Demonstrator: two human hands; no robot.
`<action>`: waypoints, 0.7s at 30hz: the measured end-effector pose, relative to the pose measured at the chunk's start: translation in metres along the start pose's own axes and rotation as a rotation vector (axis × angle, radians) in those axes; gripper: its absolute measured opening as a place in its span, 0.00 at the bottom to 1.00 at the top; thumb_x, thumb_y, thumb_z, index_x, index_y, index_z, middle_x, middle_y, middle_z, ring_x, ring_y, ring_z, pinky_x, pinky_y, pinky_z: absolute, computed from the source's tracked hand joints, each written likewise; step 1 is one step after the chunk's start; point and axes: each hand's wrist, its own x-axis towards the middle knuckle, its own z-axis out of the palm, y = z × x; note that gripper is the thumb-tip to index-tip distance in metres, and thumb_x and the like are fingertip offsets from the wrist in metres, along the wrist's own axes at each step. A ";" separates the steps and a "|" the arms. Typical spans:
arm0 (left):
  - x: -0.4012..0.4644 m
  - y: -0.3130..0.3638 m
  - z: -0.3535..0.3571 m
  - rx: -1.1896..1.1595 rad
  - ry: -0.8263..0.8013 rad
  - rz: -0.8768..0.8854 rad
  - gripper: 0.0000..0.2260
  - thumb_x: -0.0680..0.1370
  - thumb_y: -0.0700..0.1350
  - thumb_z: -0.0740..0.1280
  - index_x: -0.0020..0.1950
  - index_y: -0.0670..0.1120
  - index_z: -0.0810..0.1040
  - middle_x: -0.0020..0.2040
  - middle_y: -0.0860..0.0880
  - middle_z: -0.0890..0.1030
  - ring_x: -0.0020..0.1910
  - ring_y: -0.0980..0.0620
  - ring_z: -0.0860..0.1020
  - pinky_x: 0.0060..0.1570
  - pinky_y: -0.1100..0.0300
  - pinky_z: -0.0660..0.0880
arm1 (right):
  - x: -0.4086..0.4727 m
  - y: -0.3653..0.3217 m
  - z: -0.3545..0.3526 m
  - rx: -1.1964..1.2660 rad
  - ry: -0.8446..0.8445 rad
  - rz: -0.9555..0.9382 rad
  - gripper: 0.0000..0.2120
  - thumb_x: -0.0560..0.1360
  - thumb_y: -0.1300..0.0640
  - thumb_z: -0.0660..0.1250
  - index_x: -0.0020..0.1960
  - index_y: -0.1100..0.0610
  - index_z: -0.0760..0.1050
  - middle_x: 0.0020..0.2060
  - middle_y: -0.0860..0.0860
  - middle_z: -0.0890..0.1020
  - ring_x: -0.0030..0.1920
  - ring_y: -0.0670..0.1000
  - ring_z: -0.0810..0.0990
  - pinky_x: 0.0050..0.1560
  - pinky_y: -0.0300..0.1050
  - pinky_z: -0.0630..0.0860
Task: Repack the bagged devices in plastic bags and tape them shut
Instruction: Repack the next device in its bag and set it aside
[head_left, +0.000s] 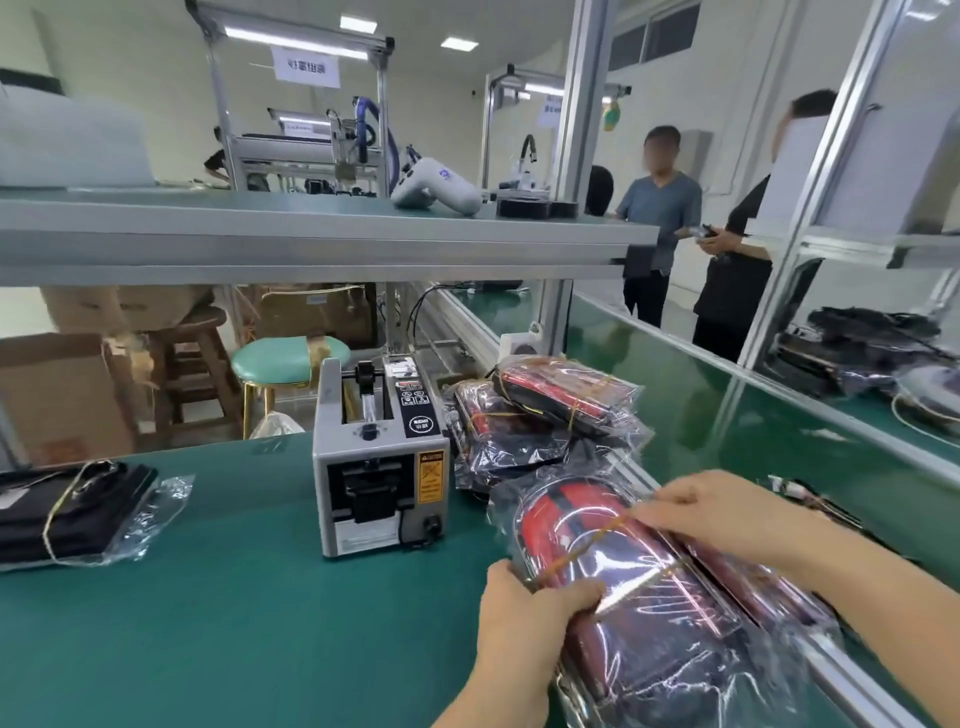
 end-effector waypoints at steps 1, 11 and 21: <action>0.001 -0.001 0.000 -0.034 -0.005 -0.011 0.20 0.67 0.40 0.78 0.51 0.43 0.72 0.48 0.43 0.82 0.36 0.52 0.80 0.27 0.65 0.72 | -0.010 0.003 0.007 -0.033 -0.043 -0.012 0.33 0.65 0.26 0.63 0.52 0.53 0.81 0.50 0.46 0.83 0.46 0.42 0.80 0.53 0.40 0.76; -0.035 0.014 -0.059 -0.282 -0.113 0.278 0.30 0.57 0.43 0.82 0.57 0.45 0.79 0.52 0.40 0.83 0.47 0.41 0.83 0.44 0.50 0.80 | -0.070 -0.043 0.038 0.639 -0.046 -0.299 0.14 0.63 0.37 0.73 0.43 0.43 0.82 0.34 0.38 0.84 0.33 0.37 0.81 0.32 0.26 0.72; -0.071 0.016 -0.168 -0.196 0.093 0.591 0.20 0.63 0.44 0.78 0.53 0.49 0.80 0.50 0.40 0.83 0.47 0.42 0.83 0.42 0.54 0.80 | -0.067 -0.117 0.148 0.915 -0.352 -0.457 0.15 0.72 0.56 0.72 0.58 0.47 0.78 0.50 0.47 0.85 0.51 0.47 0.83 0.47 0.34 0.77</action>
